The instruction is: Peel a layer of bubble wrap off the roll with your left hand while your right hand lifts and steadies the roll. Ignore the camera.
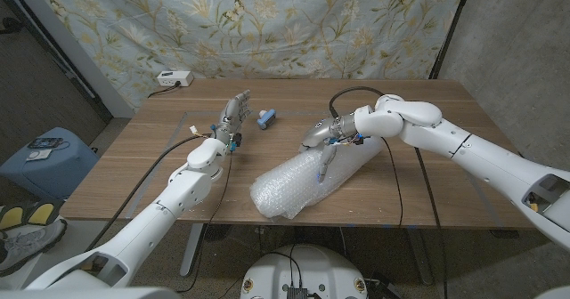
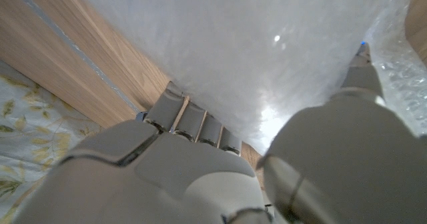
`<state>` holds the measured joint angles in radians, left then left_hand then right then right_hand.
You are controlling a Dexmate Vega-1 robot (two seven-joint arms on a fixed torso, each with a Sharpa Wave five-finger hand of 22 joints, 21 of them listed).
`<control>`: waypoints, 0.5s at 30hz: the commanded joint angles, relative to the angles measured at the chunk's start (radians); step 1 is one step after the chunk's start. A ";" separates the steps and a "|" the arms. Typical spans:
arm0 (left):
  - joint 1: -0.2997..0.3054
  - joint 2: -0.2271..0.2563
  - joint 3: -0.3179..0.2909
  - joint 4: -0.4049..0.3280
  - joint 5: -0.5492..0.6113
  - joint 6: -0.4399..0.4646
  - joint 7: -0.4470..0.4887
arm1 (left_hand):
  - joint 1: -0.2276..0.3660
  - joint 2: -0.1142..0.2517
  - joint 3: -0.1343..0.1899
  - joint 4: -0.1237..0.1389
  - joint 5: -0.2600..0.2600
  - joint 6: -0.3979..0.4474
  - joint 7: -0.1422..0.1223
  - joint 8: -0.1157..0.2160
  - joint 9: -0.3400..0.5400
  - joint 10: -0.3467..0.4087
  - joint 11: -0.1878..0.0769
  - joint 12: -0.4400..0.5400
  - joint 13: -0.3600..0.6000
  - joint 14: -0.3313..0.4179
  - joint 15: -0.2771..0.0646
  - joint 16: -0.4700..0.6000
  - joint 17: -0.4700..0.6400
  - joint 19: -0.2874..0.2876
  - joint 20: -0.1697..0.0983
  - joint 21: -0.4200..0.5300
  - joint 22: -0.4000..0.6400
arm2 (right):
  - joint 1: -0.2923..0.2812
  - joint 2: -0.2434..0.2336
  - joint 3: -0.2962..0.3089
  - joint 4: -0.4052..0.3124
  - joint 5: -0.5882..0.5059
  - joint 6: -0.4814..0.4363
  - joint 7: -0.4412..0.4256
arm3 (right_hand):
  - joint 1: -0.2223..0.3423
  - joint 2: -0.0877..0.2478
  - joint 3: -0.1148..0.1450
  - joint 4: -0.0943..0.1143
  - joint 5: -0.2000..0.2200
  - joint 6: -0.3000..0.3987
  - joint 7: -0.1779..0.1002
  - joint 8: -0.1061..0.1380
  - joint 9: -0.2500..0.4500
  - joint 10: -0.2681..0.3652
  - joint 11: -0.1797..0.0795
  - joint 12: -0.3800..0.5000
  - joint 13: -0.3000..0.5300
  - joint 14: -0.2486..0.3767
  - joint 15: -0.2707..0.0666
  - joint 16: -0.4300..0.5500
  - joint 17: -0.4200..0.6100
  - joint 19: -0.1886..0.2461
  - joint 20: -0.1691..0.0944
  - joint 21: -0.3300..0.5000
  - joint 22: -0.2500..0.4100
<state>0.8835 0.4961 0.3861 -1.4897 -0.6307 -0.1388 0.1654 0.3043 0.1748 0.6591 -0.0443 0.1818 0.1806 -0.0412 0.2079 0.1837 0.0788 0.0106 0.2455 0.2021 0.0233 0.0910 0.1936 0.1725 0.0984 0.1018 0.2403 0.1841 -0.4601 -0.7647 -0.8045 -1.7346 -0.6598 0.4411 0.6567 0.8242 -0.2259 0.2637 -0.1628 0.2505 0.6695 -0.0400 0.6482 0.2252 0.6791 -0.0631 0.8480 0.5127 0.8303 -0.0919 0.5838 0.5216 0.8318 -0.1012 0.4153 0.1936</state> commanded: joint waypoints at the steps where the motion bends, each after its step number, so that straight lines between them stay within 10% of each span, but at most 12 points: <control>1: 0.002 -0.002 -0.003 0.003 -0.003 -0.005 0.001 | 0.014 -0.001 0.002 -0.006 0.009 0.012 -0.001 0.002 0.004 0.006 -0.003 0.004 0.005 0.008 0.002 0.000 0.002 0.005 0.007 0.004 0.003 | -0.001 0.002 0.028 0.005 0.127 -0.032 0.022 | 0.210 0.183 0.044 -0.002 -0.010 0.083 -0.053 0.015 0.001 0.096 -0.066 0.013 -0.001 0.044 -0.142 0.010 0.017 0.027 -0.080 0.020 0.004; 15: 0.001 -0.002 -0.004 -0.001 0.000 -0.009 0.003 | 0.017 0.000 0.000 -0.008 0.008 0.021 0.004 0.002 0.005 0.010 -0.004 0.004 0.005 0.011 0.001 -0.001 0.003 0.006 0.009 0.003 0.003 | 0.025 0.010 0.039 0.006 0.329 -0.154 0.140 | 0.237 0.185 0.042 0.001 -0.028 0.108 -0.049 0.022 -0.003 0.139 -0.066 0.020 -0.012 0.086 -0.141 0.002 0.034 0.045 -0.082 0.043 0.010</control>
<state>0.8840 0.4942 0.3839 -1.4870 -0.6335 -0.1423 0.1650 0.3084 0.1789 0.6561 -0.0472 0.1818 0.1912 -0.0411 0.2078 0.1837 0.0787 0.0106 0.2455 0.2020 0.0268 0.0875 0.1935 0.1725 0.1013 0.1047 0.2402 0.1840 -0.4530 -0.7606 -0.7771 -1.7315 -0.4770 0.3677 0.7215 0.8427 -0.2444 0.2639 -0.1628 0.2269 0.7097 -0.0270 0.6660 0.2199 0.7342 -0.0511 0.8619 0.4951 0.8833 -0.0978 0.5877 0.5506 0.8678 -0.1108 0.4482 0.1991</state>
